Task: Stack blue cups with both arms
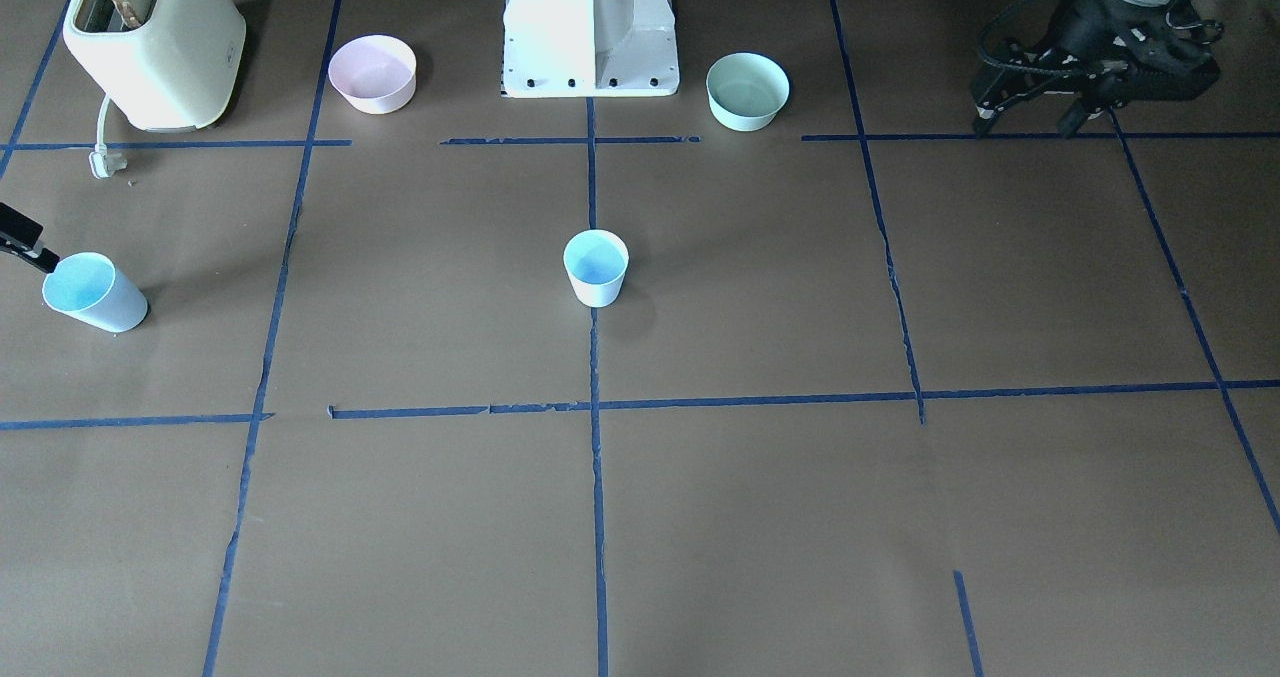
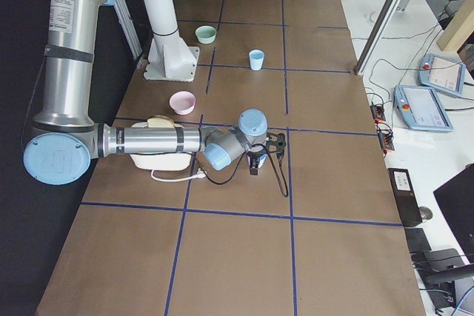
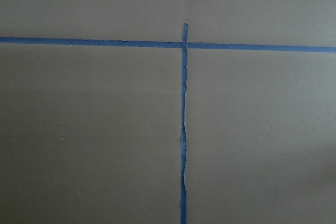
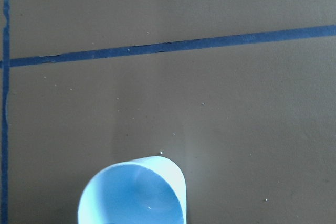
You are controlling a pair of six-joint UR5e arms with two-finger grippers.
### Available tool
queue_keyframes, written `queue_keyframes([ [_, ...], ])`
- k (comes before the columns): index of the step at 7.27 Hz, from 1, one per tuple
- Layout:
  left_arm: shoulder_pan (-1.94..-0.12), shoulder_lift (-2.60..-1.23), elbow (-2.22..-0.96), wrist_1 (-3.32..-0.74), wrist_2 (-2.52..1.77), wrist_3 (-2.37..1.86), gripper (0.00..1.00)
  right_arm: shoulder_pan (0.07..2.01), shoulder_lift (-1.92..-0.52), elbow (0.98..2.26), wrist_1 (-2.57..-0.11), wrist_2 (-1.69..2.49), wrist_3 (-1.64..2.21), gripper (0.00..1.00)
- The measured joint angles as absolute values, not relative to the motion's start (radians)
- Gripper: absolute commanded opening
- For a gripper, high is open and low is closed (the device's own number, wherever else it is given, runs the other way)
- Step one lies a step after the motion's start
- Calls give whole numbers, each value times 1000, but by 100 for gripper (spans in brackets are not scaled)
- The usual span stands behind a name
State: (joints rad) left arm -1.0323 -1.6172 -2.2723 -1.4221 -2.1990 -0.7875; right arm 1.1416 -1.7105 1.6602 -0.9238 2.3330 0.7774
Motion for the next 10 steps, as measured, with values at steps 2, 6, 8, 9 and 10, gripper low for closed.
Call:
queue_keyframes([
  [2, -1064, -1607, -2273, -1408, -2208, -772, 100, 1096, -1705, 1621, -922, 2297, 782, 98],
  [6, -1172, -1564, -2246, -1344, -2210, -535, 100, 1060, -1691, 1605, -921, 2290, 783, 0],
  [8, -1221, -1544, -2193, -1342, -2210, -424, 100, 1060, -1678, 1610, -920, 2297, 782, 0],
  [9, -1252, -1541, -2147, -1345, -2210, -353, 100, 1063, -1675, 1622, -921, 2310, 782, 0],
  [10, -1292, -1541, -2096, -1347, -2213, -269, 100, 1070, -1673, 1645, -925, 2332, 784, 0],
])
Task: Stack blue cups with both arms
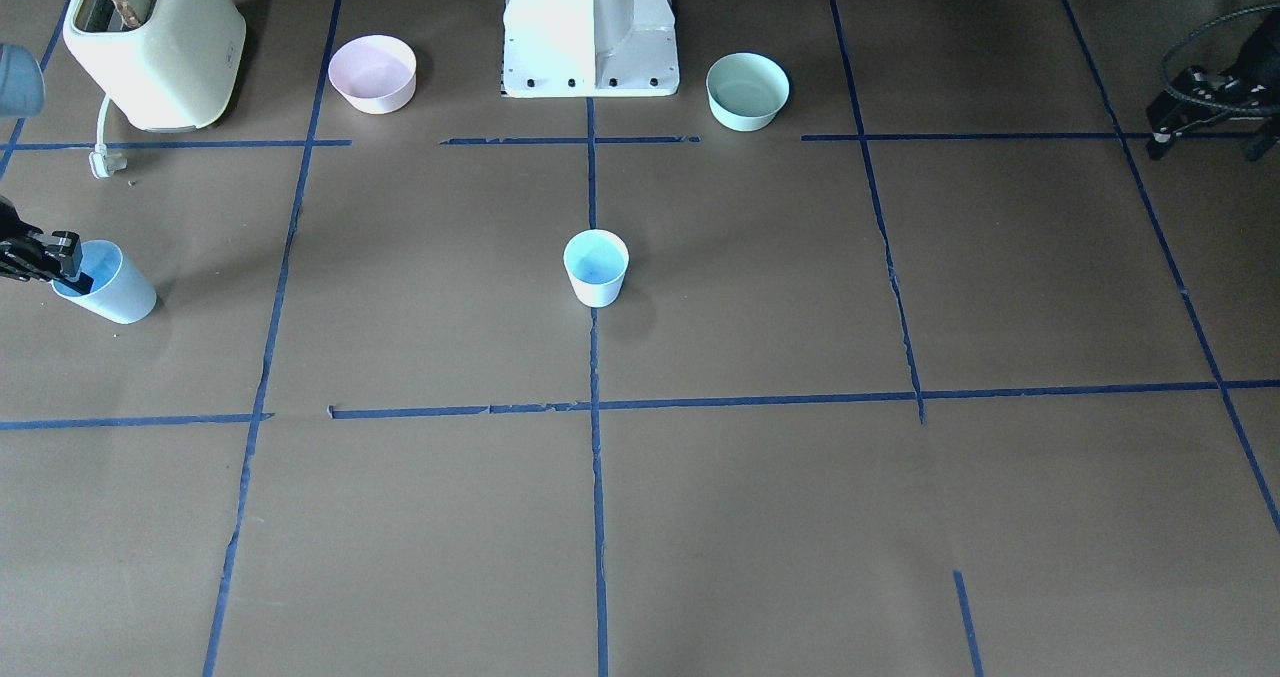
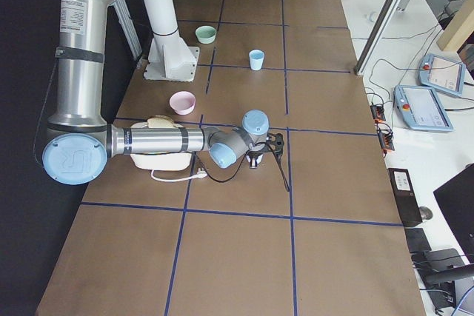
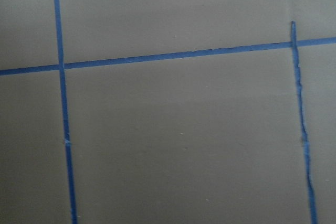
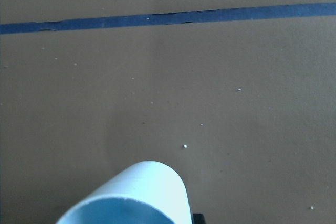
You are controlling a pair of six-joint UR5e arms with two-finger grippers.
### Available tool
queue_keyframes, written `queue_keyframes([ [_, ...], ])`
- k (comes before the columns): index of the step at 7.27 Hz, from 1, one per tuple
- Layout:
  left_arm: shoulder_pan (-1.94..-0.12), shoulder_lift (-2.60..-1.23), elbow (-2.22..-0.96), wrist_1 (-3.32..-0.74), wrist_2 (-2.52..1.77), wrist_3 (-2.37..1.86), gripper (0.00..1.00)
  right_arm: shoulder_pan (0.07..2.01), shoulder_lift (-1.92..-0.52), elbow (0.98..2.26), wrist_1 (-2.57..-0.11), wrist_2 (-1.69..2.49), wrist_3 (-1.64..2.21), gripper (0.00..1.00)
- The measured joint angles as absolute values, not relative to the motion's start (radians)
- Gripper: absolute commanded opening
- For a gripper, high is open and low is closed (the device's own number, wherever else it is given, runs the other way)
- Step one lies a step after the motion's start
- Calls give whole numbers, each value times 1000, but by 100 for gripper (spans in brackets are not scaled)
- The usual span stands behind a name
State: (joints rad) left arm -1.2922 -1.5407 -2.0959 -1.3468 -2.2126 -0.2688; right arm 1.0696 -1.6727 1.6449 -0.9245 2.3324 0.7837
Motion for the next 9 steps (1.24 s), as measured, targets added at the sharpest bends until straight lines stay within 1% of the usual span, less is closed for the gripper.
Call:
queue_keyframes([
  [2, -1385, -1543, -1976, -1355, -2221, -76, 100, 1082, -1631, 1713, -961, 2381, 843, 0],
  [3, -1418, -1544, -1920, -1373, -2226, -5, 100, 1082, -1572, 1749, -1019, 2393, 906, 0],
  [6, -1533, -1542, -1756, -1444, -2307, 150, 100, 1032, -1331, 1885, -1337, 2390, 1041, 0],
  [7, -1556, -1541, -1737, -1451, -2331, 160, 100, 987, -1256, 1906, -1400, 2369, 1101, 0],
  [9, -1570, -1543, -1716, -1454, -2345, 140, 100, 840, -1138, 1915, -1440, 2250, 1247, 0],
])
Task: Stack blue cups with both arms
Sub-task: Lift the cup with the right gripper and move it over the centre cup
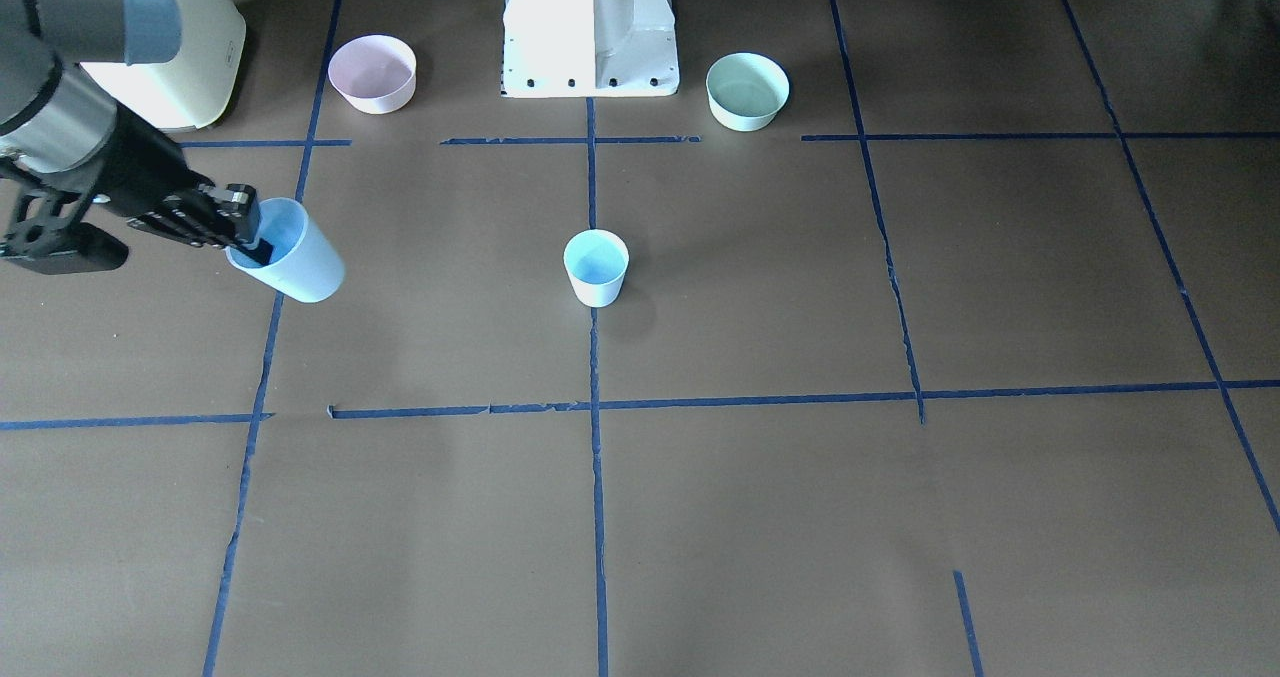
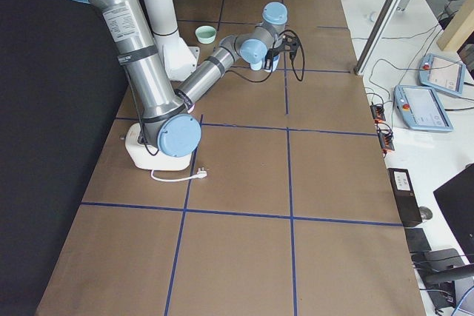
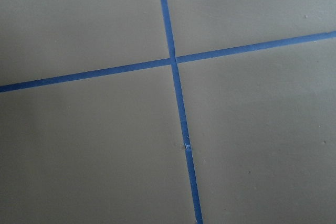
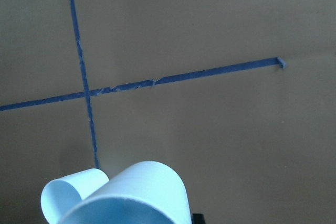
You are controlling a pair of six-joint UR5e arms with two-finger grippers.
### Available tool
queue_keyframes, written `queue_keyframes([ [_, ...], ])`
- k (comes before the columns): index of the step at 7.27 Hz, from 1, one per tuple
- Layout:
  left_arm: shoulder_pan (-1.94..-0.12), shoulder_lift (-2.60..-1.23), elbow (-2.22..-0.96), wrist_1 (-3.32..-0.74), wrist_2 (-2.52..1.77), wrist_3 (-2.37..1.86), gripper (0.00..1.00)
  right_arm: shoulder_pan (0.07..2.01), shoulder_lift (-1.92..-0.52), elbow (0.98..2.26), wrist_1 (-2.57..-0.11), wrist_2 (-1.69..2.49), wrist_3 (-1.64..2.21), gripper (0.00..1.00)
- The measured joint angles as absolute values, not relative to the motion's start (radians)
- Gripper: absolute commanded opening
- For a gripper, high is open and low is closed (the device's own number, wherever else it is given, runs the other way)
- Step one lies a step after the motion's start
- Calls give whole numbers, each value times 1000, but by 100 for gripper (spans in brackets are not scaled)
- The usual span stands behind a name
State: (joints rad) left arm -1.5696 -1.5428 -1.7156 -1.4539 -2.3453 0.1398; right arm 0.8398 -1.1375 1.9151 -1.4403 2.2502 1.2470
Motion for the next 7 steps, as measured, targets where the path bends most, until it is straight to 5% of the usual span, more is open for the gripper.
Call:
queue_keyframes([
  [7, -1571, -1547, -1697, -1456, -2349, 132, 100, 572, -828, 1731, -1506, 1980, 1436, 1],
])
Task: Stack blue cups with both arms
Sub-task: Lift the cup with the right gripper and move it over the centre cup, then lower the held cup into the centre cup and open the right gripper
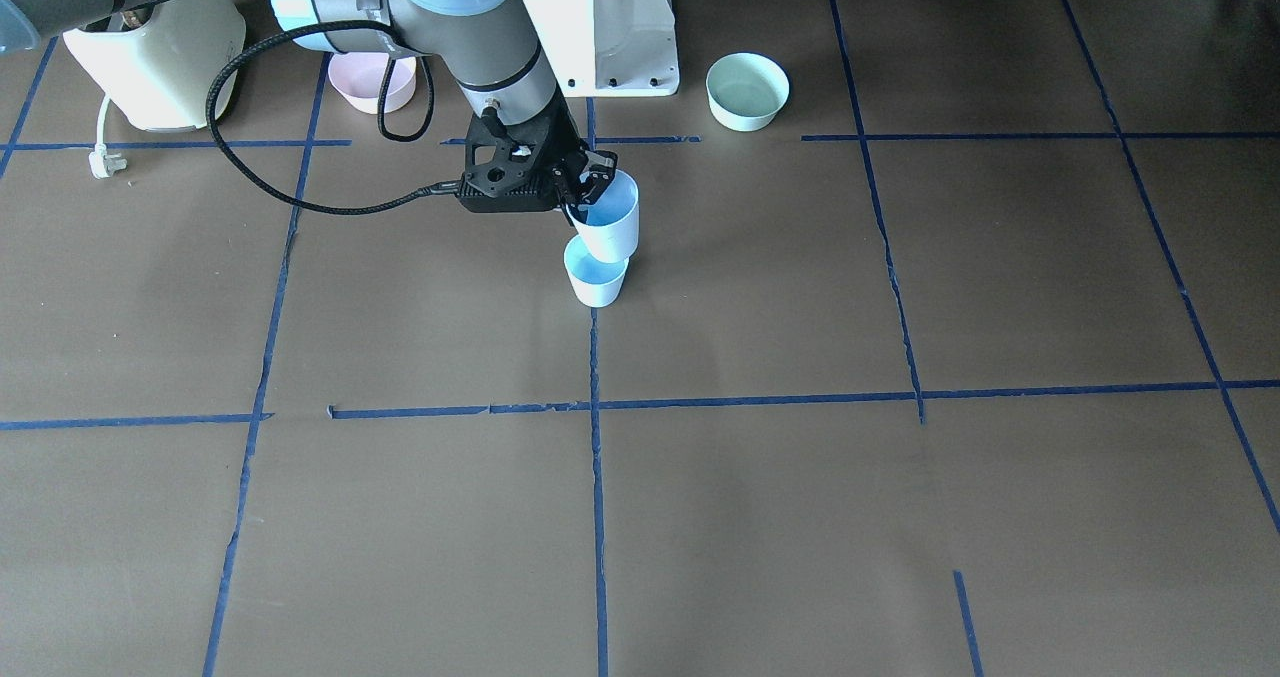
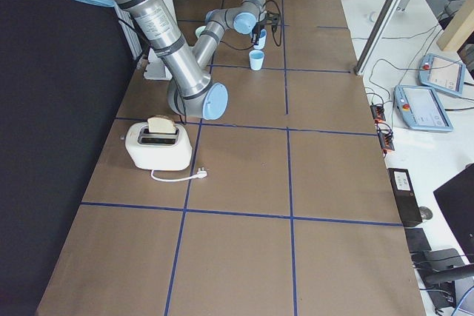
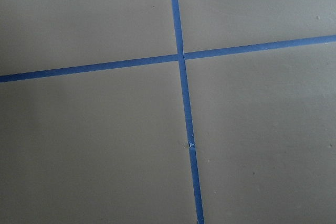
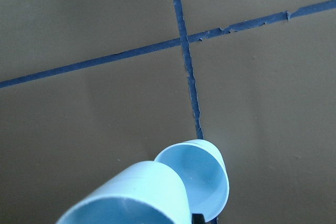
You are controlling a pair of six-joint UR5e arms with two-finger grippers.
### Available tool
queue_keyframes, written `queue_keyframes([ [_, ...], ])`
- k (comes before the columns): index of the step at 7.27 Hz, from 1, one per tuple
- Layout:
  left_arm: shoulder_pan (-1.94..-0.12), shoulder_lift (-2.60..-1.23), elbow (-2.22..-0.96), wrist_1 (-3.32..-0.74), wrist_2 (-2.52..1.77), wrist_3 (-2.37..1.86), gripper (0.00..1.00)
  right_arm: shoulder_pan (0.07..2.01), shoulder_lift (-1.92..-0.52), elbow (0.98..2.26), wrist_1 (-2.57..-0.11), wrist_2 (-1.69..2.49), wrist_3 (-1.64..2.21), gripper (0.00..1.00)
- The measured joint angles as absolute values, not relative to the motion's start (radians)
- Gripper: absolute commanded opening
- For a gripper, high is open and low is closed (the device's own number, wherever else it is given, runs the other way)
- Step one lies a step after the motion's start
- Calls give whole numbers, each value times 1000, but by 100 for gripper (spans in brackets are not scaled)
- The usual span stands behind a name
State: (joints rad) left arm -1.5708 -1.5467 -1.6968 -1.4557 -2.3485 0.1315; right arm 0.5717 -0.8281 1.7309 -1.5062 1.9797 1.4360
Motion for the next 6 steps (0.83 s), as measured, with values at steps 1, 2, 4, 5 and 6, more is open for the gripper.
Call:
queue_keyframes([
  [1, -1571, -1547, -1697, -1456, -2349, 132, 100, 571, -824, 1720, -1506, 1971, 1437, 2],
  [2, -1571, -1547, -1697, -1456, -2349, 132, 100, 571, -823, 1712, -1506, 1964, 1437, 3],
  [4, -1571, -1549, -1697, -1456, -2349, 131, 100, 571, -827, 1706, -1506, 1960, 1437, 6],
  [5, -1571, -1550, -1697, -1456, -2349, 130, 100, 571, -831, 1709, -1506, 1961, 1437, 8],
  [6, -1571, -1550, -1697, -1456, -2349, 130, 100, 572, -835, 1711, -1506, 1961, 1437, 9],
])
